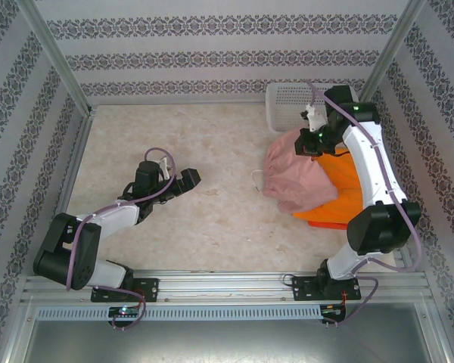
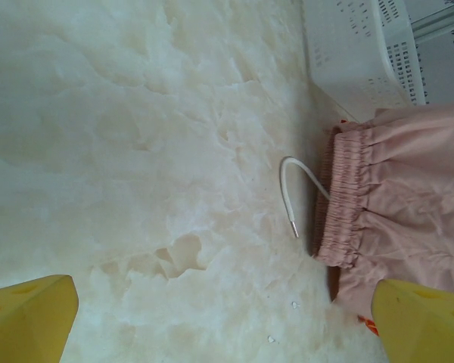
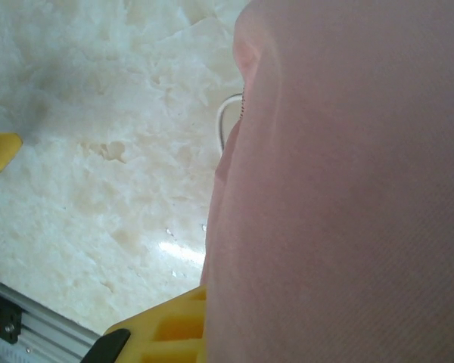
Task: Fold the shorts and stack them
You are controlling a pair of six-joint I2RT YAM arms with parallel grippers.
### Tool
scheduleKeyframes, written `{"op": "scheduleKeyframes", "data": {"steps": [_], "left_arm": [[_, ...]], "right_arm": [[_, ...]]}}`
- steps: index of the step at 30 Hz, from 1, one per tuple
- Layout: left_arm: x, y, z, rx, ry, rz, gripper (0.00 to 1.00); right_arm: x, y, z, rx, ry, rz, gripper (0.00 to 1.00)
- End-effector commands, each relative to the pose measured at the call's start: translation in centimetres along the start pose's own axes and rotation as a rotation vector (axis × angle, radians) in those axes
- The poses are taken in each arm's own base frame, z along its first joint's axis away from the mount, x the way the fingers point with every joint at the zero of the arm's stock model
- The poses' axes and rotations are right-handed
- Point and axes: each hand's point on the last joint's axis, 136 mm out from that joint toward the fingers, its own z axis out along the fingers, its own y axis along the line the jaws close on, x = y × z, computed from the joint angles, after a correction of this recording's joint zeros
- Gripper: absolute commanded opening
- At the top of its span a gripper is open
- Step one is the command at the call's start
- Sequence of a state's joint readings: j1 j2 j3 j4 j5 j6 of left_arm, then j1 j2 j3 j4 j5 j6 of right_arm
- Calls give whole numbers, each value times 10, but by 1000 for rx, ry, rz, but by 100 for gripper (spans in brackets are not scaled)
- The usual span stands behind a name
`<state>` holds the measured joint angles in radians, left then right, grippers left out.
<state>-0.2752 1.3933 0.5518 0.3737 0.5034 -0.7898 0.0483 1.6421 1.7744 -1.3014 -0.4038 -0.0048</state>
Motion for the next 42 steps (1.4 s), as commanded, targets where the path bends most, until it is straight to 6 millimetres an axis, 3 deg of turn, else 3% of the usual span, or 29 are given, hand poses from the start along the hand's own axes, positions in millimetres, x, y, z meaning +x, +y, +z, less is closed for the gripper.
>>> {"op": "scheduleKeyframes", "data": {"steps": [1, 10, 21, 30, 35, 36, 37, 38, 40, 42], "left_arm": [[0, -3, 2, 9, -7, 5, 100], [2, 0, 2, -3, 6, 5, 100], [0, -1, 1, -24, 15, 16, 100], [3, 2, 2, -34, 27, 15, 100], [2, 2, 3, -30, 28, 10, 100], [2, 1, 3, -28, 28, 10, 100], [3, 1, 3, -28, 28, 11, 100], [3, 1, 2, -27, 28, 11, 100], [3, 1, 1, -28, 25, 12, 100], [2, 1, 0, -28, 21, 17, 100]], "right_arm": [[12, -8, -10, 36, 103, -38, 0], [1, -40, -33, 96, 68, -1, 0], [0, -95, -65, 401, 15, -31, 0], [10, -181, -74, 796, 109, 35, 0], [11, -228, -73, 926, 137, 112, 0], [12, -240, -75, 968, 141, 137, 9], [11, -250, -79, 997, 132, 173, 30], [10, -255, -82, 1004, 119, 201, 42], [7, -259, -91, 973, 53, 283, 63], [-2, -248, -96, 870, -59, 350, 77]]}}
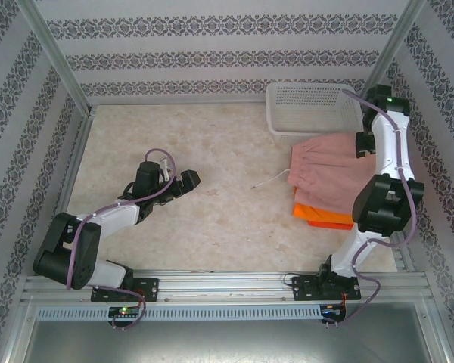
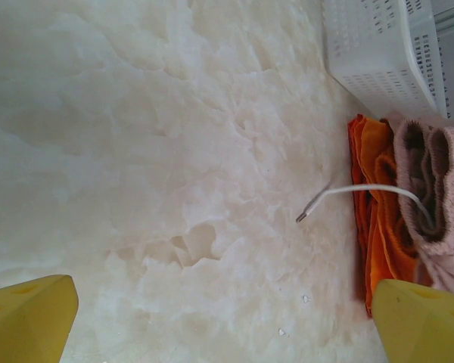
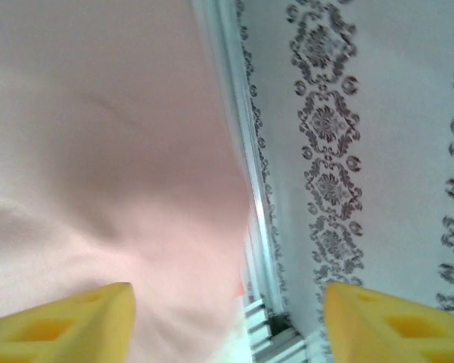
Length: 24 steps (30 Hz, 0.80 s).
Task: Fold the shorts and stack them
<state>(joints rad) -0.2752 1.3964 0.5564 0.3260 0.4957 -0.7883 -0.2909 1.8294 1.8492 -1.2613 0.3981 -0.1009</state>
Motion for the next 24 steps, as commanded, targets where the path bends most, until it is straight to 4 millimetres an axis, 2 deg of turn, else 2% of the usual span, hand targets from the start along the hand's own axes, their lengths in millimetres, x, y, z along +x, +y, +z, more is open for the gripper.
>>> {"op": "scheduleKeyframes", "data": {"steps": [1, 3, 7, 9, 11, 15, 17, 24], "left_arm": [[-3, -7, 0, 5, -6, 32, 100], [-3, -6, 0, 6, -11, 30, 100], [-4, -5, 1, 9, -19, 25, 100], [-4, -5, 1, 11, -18, 24, 100], [-4, -6, 1, 15, -18, 27, 100], [-4, -6, 1, 16, -20, 33, 100], [-5, -8, 1, 22, -21, 37, 100], [-5, -8, 1, 29, -27, 41, 100]], "right_arm": [[-20, -4, -36, -143, -157, 194, 84], [-26, 22, -64, -357, -265, 253, 91], [-27, 94, -136, -953, -435, 357, 98], [-24, 120, -160, -1182, -453, 400, 98], [-15, 145, -170, -1311, -421, 388, 98], [16, 196, -157, -1335, -312, 287, 98], [29, 209, -140, -1336, -259, 284, 98], [72, 218, -15, -1170, -69, 449, 98]]}}
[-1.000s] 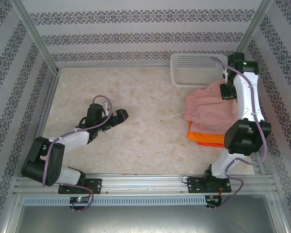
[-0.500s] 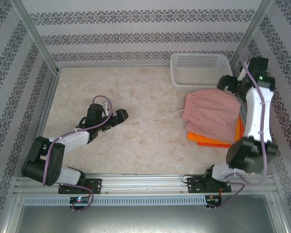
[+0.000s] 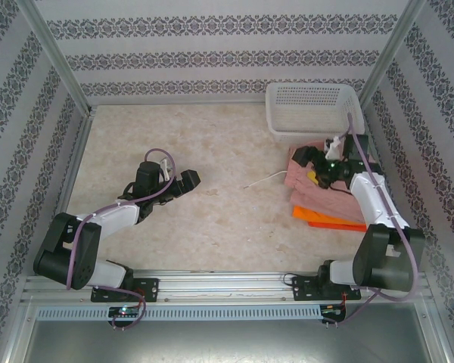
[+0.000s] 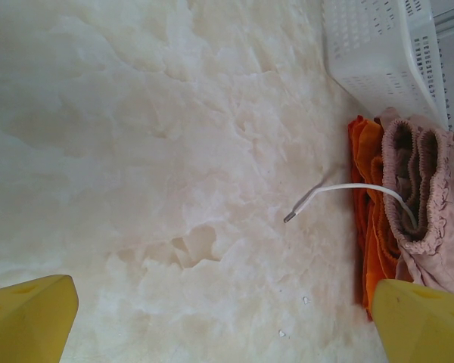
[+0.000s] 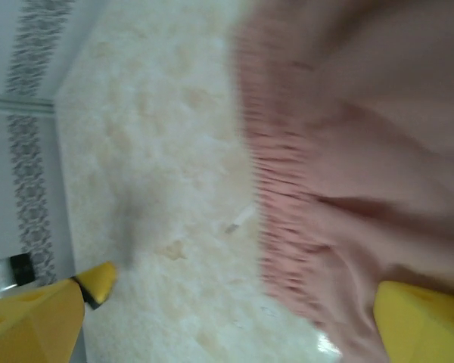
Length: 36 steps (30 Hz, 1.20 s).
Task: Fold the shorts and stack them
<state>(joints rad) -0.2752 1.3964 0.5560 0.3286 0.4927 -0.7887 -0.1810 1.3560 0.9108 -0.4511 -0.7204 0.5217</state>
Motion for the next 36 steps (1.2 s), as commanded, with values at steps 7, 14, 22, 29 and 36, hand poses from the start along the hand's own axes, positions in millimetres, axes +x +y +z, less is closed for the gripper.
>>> {"op": "scheduleKeyframes", "data": {"steps": [7, 14, 22, 29, 36], "left_arm": [[-2, -4, 0, 18, -26, 39, 100], [-8, -8, -6, 19, -52, 60, 100], [-42, -5, -53, -195, -204, 243, 100], [-94, 9, -144, -497, -645, 511, 100], [-105, 25, -160, -612, -752, 572, 100]], "right_arm": [[10, -72, 20, -35, 31, 238, 97], [-1, -3, -17, -153, -70, 72, 98], [-19, 52, -79, -81, -438, -322, 98], [-37, 22, -71, 90, -607, -509, 98], [-39, 68, -13, -18, -440, -591, 98]]}}
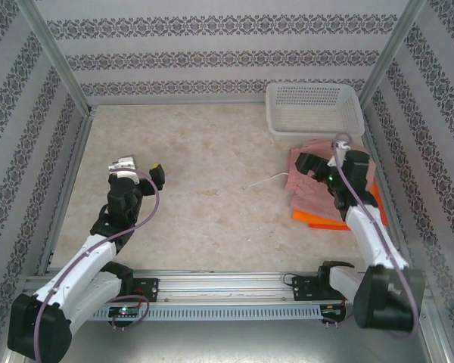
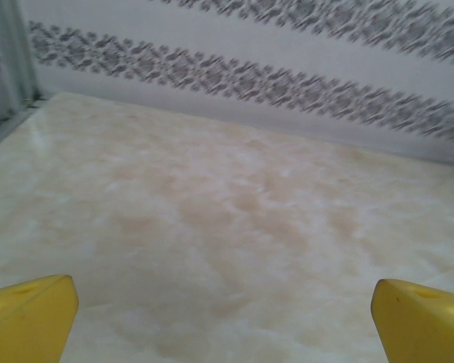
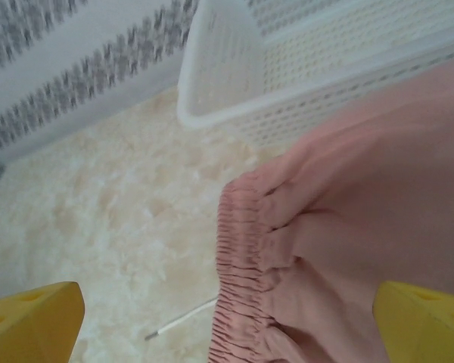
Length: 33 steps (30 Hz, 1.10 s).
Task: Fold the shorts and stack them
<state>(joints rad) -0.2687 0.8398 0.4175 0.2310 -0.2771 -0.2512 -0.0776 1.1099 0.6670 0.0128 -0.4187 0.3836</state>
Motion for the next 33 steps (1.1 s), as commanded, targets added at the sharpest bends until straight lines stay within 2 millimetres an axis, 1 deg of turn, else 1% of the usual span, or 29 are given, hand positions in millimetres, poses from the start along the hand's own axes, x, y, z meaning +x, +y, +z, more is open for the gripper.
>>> {"op": "scheduleKeyframes", "data": {"steps": [1, 3, 4, 6, 8, 12, 14, 16, 18, 19, 21, 23, 24, 25, 26, 27, 28, 29, 31, 33], "left_arm": [[-10, 16, 4, -92, -72, 67, 100], [-9, 15, 7, -82, -78, 50, 100], [-8, 15, 8, -81, -78, 46, 100], [-6, 15, 11, -84, -73, 46, 100], [-3, 17, 14, -90, -69, 49, 100], [1, 25, 19, -109, -75, 48, 100], [4, 30, 22, -118, -69, 45, 100], [10, 35, 26, -131, -58, 43, 100], [12, 43, 29, -148, -56, 40, 100], [13, 47, 30, -155, -53, 36, 100], [15, 58, 32, -172, -48, 20, 100], [16, 67, 33, -188, -51, 10, 100], [18, 71, 34, -196, -50, 11, 100], [20, 75, 36, -203, -45, 14, 100], [23, 79, 38, -207, -39, 12, 100], [26, 82, 41, -205, -33, 3, 100], [30, 84, 43, -202, -27, -9, 100], [33, 86, 46, -196, -25, -21, 100], [36, 89, 49, -190, -29, -34, 100], [43, 91, 53, -187, -20, -34, 100]], "right_arm": [[-25, 47, 23, -107, -12, -144, 98], [-22, 57, 40, -133, 29, -142, 98], [-19, 56, 49, -131, 49, -131, 98], [-16, 45, 64, -100, 78, -99, 98], [-10, 28, 80, -60, 108, -58, 98], [11, -1, 106, -44, 198, 82, 98], [21, -10, 115, -46, 244, 132, 98], [27, -9, 119, -65, 271, 154, 98], [19, 4, 113, -123, 259, 148, 98], [10, 14, 106, -158, 239, 131, 98], [-10, 34, 83, -204, 172, 54, 98], [-28, 47, 56, -214, 78, -51, 98], [-36, 51, 42, -198, 25, -117, 98], [-39, 51, 31, -176, -14, -172, 98], [-41, 50, 20, -145, -55, -235, 98], [-39, 44, 12, -103, -83, -282, 98], [-37, 37, 8, -64, -106, -311, 98], [-31, 26, 4, -18, -122, -331, 98], [-20, 8, 3, 47, -132, -346, 98], [-4, -14, 7, 114, -133, -338, 98]]}}
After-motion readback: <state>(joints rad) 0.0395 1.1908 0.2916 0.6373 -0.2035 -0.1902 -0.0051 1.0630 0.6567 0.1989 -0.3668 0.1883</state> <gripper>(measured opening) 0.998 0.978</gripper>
